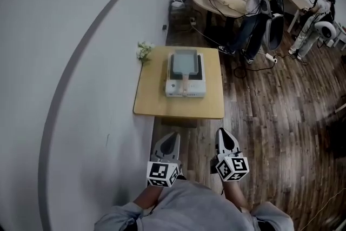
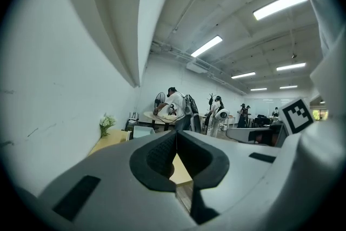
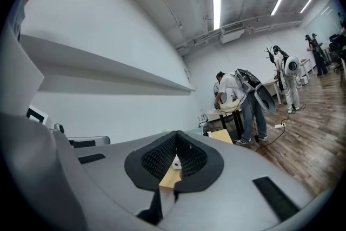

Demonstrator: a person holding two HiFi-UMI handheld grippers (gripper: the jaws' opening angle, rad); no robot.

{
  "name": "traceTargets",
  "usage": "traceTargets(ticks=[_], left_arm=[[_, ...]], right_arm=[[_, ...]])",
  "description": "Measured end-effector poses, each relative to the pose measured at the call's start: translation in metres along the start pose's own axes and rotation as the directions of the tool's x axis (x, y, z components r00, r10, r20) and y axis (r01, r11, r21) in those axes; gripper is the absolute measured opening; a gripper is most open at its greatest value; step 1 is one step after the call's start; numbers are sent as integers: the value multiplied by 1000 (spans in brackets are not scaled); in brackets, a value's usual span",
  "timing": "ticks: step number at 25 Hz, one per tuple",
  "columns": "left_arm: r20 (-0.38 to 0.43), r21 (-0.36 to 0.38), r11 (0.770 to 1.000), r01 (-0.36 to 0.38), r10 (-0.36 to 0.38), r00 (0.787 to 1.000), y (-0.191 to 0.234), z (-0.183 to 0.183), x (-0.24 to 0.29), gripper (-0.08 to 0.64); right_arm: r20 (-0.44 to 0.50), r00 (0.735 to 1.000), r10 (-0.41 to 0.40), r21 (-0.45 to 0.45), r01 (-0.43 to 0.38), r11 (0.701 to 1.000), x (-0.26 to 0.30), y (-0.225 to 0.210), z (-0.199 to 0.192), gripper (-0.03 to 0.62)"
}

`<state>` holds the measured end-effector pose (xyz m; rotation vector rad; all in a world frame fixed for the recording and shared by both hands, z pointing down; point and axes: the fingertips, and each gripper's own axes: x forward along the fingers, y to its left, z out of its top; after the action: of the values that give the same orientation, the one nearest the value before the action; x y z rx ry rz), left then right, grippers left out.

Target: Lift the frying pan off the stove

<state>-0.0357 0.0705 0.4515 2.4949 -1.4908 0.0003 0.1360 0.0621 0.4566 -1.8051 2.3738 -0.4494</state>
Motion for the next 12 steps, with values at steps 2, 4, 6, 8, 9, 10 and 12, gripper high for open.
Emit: traceTargets(ticks=[2, 4, 6, 8, 9, 10, 12], left_arm=[[9, -4, 1000, -3, 3, 1000, 24, 6, 13, 3], [22, -3, 1000, -10, 10, 1000, 46, 14, 23, 3], [33, -6, 1000, -14, 14, 999, 65, 21, 31, 3], [31, -11, 1000, -18, 19, 999, 81, 23, 36, 3], [26, -14, 1000, -23, 23, 999, 89, 22, 38, 3], [20, -19, 999, -28, 29, 999, 96, 21, 40, 3], [8, -36, 999, -39, 40, 999, 108, 19, 44, 3]], right_arm=[[6, 1000, -12, -5, 12, 1000, 22, 5, 3, -2], [9, 1000, -17, -11, 17, 1000, 42, 11, 4, -2], [4, 1000, -16, -17, 17, 1000, 59, 18, 1, -2], [-11, 1000, -19, -13, 19, 1000, 73, 23, -5, -2], [-21, 1000, -20, -3, 20, 1000, 79, 26, -9, -2], [-31, 999, -16, 10, 17, 1000, 84, 29, -12, -2], [-49, 999, -1, 36, 2, 999, 95, 35, -17, -2]])
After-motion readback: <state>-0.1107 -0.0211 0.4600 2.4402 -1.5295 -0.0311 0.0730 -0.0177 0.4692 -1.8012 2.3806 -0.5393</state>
